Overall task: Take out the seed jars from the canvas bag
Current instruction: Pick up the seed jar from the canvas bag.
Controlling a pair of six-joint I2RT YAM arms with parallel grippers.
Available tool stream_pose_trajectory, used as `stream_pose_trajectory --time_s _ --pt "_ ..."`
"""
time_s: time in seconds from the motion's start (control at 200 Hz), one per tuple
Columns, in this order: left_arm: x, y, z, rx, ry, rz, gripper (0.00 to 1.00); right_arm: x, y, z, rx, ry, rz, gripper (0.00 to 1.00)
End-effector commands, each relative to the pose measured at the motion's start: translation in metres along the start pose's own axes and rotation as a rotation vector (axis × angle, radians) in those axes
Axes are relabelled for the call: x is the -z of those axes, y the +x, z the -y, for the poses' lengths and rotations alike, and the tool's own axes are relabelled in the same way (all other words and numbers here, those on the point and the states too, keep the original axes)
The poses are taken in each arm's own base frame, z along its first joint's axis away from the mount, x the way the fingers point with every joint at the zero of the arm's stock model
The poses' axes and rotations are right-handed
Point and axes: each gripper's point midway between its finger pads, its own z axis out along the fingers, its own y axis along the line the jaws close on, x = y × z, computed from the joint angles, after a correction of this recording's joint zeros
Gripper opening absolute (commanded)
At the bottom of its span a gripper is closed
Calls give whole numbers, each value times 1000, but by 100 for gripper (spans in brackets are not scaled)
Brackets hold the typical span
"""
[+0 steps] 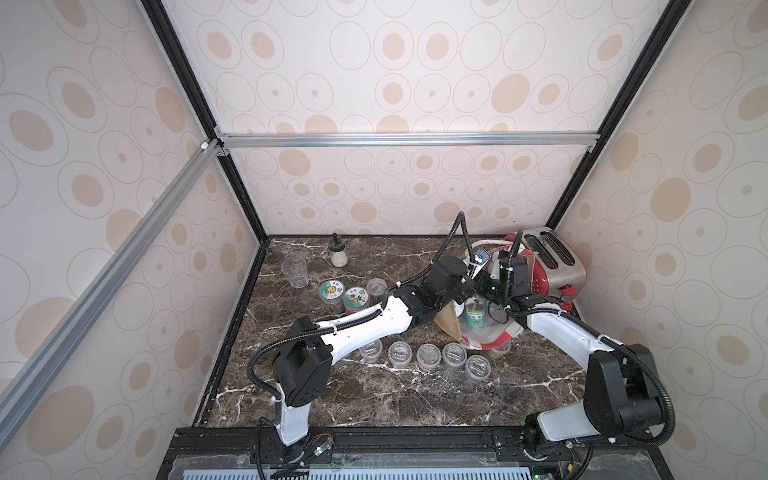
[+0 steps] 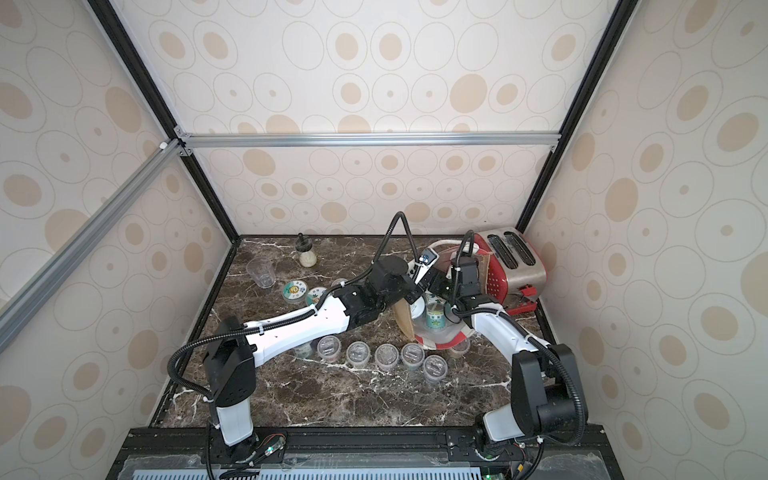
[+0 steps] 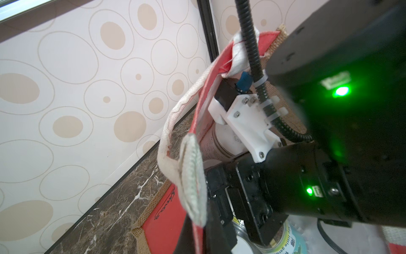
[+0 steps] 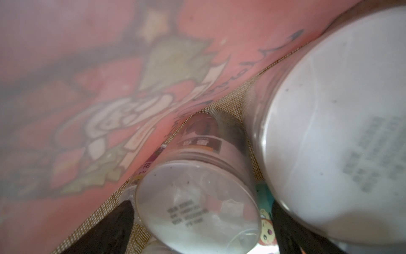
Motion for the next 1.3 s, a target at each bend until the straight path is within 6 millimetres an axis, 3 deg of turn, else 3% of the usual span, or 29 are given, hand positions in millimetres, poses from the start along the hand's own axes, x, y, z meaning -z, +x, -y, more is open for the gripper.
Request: stream_pose_trajectory --time_s 0.0,0.2,0.58,0.81,1.02,1.17,1.295 --pt "37 -81 -13 53 -15 239 0 -5 -12 -4 9 -22 36 100" --pt "38 -81 -14 55 -15 243 0 -3 -17 -13 22 -59 56 100" --pt "42 -85 -15 68 -5 262 0 -19 -11 2 10 32 17 100" --pt "42 -86 -15 71 -1 269 0 -27 -7 1 35 68 10 100" --pt "45 -88 -18 75 -6 279 0 -39 5 19 31 165 -43 100" --pt "45 -85 -18 77 -11 275 0 -44 6 21 55 175 -62 100" --pt "44 -81 -20 80 -15 270 0 -39 2 16 70 172 -66 84"
